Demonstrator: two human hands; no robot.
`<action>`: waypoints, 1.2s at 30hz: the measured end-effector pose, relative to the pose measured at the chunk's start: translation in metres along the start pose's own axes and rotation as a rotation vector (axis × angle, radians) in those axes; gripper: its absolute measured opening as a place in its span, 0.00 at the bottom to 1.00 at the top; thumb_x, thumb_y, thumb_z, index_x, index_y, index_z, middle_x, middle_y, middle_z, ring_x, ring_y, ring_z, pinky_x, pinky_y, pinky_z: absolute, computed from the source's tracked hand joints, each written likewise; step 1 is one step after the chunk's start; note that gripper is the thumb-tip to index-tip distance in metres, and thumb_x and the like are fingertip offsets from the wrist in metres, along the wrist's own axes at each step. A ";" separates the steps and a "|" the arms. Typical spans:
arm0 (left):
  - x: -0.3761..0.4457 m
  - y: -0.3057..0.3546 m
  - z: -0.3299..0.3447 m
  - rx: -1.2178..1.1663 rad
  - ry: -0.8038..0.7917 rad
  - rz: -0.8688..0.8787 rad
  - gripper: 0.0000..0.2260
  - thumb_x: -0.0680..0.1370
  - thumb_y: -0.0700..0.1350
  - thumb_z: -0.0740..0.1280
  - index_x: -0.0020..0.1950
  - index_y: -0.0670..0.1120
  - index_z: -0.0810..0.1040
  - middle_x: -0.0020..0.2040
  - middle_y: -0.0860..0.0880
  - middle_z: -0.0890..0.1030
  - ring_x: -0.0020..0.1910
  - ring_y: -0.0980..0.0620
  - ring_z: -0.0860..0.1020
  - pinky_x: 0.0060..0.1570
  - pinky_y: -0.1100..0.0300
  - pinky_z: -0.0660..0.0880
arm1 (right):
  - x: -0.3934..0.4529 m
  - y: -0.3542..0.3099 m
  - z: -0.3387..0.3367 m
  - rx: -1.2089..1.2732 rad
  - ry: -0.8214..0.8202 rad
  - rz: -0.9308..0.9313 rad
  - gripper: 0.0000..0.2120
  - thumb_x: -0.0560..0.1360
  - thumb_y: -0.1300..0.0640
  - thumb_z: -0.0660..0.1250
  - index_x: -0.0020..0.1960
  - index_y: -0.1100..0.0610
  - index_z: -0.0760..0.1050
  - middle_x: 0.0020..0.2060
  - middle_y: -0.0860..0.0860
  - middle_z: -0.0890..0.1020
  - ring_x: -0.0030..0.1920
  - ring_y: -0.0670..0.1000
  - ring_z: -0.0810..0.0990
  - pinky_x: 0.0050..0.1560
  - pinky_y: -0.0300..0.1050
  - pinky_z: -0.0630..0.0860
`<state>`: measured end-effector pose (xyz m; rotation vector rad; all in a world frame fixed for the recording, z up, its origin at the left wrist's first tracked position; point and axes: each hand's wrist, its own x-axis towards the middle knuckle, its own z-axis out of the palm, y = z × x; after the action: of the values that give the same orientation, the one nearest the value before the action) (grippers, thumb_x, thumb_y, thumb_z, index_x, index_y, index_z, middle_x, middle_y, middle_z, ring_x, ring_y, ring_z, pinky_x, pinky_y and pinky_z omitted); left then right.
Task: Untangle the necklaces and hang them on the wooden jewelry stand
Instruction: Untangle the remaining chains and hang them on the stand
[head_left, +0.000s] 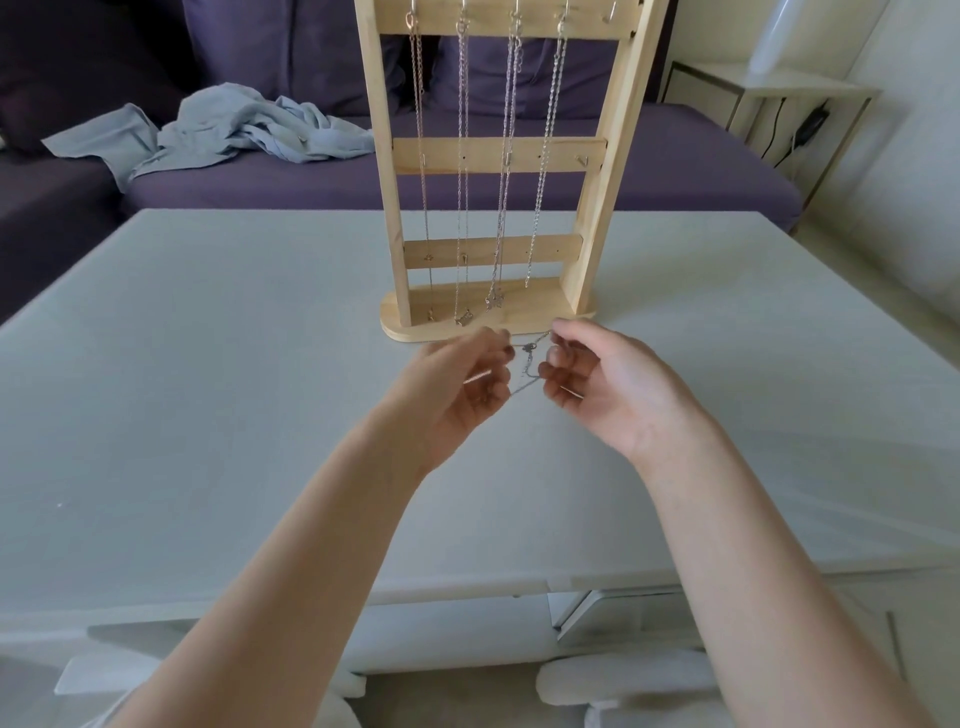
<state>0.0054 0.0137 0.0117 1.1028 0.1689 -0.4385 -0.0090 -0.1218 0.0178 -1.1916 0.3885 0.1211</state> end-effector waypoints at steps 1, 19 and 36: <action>-0.001 -0.003 0.002 0.099 -0.004 0.016 0.04 0.77 0.37 0.64 0.44 0.41 0.77 0.34 0.49 0.75 0.25 0.57 0.71 0.25 0.68 0.70 | -0.001 -0.001 0.001 -0.011 -0.010 -0.010 0.09 0.76 0.60 0.64 0.37 0.57 0.73 0.22 0.48 0.72 0.27 0.48 0.74 0.37 0.39 0.70; -0.002 -0.006 0.003 0.473 0.114 0.173 0.03 0.76 0.41 0.69 0.42 0.43 0.80 0.36 0.50 0.78 0.32 0.59 0.76 0.30 0.70 0.73 | -0.004 -0.003 0.002 -0.249 -0.134 -0.144 0.08 0.76 0.61 0.64 0.39 0.59 0.78 0.26 0.50 0.76 0.28 0.48 0.74 0.39 0.41 0.71; -0.006 -0.001 0.005 0.508 0.087 0.371 0.04 0.74 0.39 0.70 0.41 0.45 0.77 0.34 0.54 0.76 0.28 0.62 0.74 0.29 0.68 0.69 | -0.012 -0.008 0.002 -0.157 -0.094 -0.197 0.04 0.74 0.68 0.66 0.42 0.63 0.78 0.31 0.51 0.81 0.27 0.45 0.79 0.26 0.32 0.72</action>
<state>-0.0007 0.0104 0.0150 1.6161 -0.0795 -0.0963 -0.0177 -0.1218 0.0298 -1.3671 0.1803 0.0368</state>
